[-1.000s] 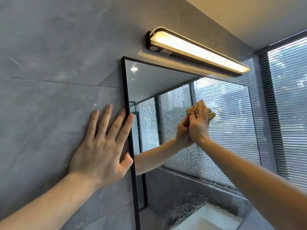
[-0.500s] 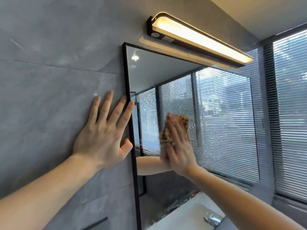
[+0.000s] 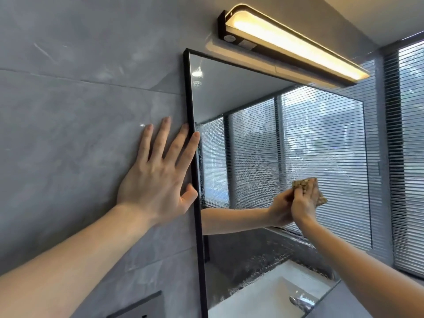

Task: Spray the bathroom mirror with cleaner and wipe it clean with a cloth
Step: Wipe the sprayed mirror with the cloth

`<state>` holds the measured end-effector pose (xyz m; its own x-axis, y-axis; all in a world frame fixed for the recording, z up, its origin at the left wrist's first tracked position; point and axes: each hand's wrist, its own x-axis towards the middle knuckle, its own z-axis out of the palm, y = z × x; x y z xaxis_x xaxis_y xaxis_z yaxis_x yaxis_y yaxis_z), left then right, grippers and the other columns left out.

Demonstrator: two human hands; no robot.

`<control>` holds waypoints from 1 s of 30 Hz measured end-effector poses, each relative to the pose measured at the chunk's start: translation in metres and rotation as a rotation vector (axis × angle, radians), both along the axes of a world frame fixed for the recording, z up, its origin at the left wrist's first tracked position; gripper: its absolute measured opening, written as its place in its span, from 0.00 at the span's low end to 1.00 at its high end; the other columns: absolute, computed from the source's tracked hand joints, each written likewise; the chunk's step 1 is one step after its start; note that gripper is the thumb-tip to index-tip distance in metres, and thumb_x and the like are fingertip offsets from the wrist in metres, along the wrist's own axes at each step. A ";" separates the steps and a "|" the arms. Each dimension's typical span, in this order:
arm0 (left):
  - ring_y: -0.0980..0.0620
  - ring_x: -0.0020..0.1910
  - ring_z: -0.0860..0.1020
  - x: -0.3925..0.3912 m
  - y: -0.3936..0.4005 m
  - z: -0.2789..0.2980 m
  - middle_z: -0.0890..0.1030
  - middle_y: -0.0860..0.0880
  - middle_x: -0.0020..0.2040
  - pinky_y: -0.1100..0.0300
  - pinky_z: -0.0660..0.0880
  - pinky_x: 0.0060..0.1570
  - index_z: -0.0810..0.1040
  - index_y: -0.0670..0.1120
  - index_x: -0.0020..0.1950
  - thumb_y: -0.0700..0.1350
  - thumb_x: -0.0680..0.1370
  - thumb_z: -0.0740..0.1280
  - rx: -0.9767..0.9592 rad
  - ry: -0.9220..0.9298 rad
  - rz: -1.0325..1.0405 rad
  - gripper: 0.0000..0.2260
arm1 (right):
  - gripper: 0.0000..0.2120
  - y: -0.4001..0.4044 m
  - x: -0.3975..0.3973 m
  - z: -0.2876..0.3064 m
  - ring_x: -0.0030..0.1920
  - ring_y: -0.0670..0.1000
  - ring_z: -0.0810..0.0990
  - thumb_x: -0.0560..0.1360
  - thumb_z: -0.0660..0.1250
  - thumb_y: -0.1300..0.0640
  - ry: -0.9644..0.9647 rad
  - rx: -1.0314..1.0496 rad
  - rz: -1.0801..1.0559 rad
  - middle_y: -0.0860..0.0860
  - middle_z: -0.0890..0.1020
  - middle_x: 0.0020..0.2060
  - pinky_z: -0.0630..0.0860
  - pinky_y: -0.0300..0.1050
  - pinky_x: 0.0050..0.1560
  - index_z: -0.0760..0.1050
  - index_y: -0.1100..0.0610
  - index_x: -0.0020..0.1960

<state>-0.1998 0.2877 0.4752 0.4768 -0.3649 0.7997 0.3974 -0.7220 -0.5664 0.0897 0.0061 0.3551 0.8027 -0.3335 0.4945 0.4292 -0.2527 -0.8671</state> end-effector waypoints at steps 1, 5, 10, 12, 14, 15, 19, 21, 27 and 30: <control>0.31 0.84 0.45 0.000 0.000 0.000 0.51 0.38 0.86 0.31 0.48 0.80 0.41 0.42 0.86 0.63 0.76 0.53 0.000 0.002 0.003 0.45 | 0.33 0.006 -0.009 -0.001 0.86 0.49 0.39 0.87 0.52 0.46 -0.022 -0.011 0.011 0.49 0.43 0.87 0.33 0.48 0.82 0.43 0.53 0.87; 0.31 0.84 0.45 0.000 -0.001 0.000 0.52 0.38 0.86 0.31 0.48 0.80 0.42 0.42 0.87 0.63 0.76 0.52 -0.002 0.002 -0.002 0.45 | 0.37 0.045 -0.067 -0.015 0.83 0.40 0.32 0.82 0.50 0.42 -0.231 -0.173 0.095 0.39 0.36 0.85 0.33 0.48 0.83 0.38 0.43 0.86; 0.31 0.84 0.45 -0.003 -0.002 0.000 0.50 0.38 0.86 0.31 0.48 0.80 0.42 0.43 0.87 0.63 0.76 0.51 -0.014 0.012 0.006 0.45 | 0.38 0.089 -0.151 -0.027 0.85 0.51 0.34 0.85 0.57 0.49 -0.561 -0.553 0.222 0.46 0.36 0.86 0.36 0.58 0.84 0.38 0.49 0.87; 0.31 0.84 0.45 -0.003 -0.002 0.000 0.50 0.38 0.86 0.32 0.47 0.81 0.42 0.43 0.87 0.63 0.76 0.50 -0.015 0.017 0.007 0.44 | 0.38 0.098 -0.167 -0.032 0.86 0.55 0.36 0.85 0.59 0.52 -0.671 -0.642 0.275 0.50 0.39 0.86 0.41 0.66 0.84 0.41 0.54 0.87; 0.31 0.85 0.45 -0.003 -0.002 0.000 0.50 0.39 0.86 0.32 0.46 0.81 0.42 0.43 0.87 0.63 0.75 0.50 -0.016 0.014 0.001 0.44 | 0.37 0.101 -0.168 -0.038 0.86 0.57 0.38 0.85 0.60 0.52 -0.710 -0.681 0.284 0.51 0.41 0.87 0.45 0.70 0.84 0.43 0.55 0.87; 0.32 0.85 0.45 -0.003 -0.002 0.000 0.50 0.39 0.86 0.32 0.45 0.81 0.42 0.43 0.87 0.63 0.75 0.50 -0.016 0.012 -0.003 0.44 | 0.36 0.100 -0.165 -0.041 0.86 0.58 0.40 0.86 0.60 0.51 -0.728 -0.690 0.269 0.51 0.43 0.87 0.47 0.70 0.83 0.44 0.55 0.87; 0.32 0.85 0.44 -0.002 0.000 -0.001 0.50 0.39 0.86 0.33 0.44 0.81 0.41 0.43 0.87 0.63 0.76 0.51 -0.016 0.012 -0.007 0.45 | 0.34 0.088 -0.132 -0.056 0.87 0.59 0.46 0.85 0.54 0.48 -0.760 -0.665 0.166 0.53 0.48 0.87 0.48 0.68 0.84 0.48 0.56 0.87; 0.32 0.85 0.44 -0.001 0.000 -0.001 0.50 0.39 0.86 0.33 0.44 0.81 0.41 0.43 0.87 0.63 0.76 0.53 -0.014 0.008 -0.008 0.45 | 0.34 0.073 -0.110 -0.063 0.87 0.57 0.46 0.85 0.52 0.47 -0.690 -0.618 0.106 0.52 0.47 0.87 0.47 0.66 0.84 0.48 0.56 0.87; 0.32 0.85 0.44 0.000 0.000 -0.001 0.49 0.39 0.87 0.33 0.44 0.81 0.40 0.43 0.86 0.64 0.77 0.56 -0.007 0.004 -0.005 0.46 | 0.34 0.008 -0.034 -0.087 0.84 0.43 0.35 0.85 0.46 0.41 -0.175 -0.248 0.044 0.42 0.38 0.86 0.35 0.52 0.85 0.39 0.48 0.87; 0.32 0.85 0.44 0.000 0.001 -0.001 0.50 0.39 0.86 0.33 0.43 0.81 0.40 0.43 0.86 0.64 0.76 0.54 -0.002 -0.003 -0.002 0.46 | 0.32 -0.014 -0.012 -0.104 0.85 0.47 0.36 0.88 0.47 0.40 0.131 -0.087 0.056 0.47 0.40 0.86 0.33 0.51 0.84 0.39 0.50 0.87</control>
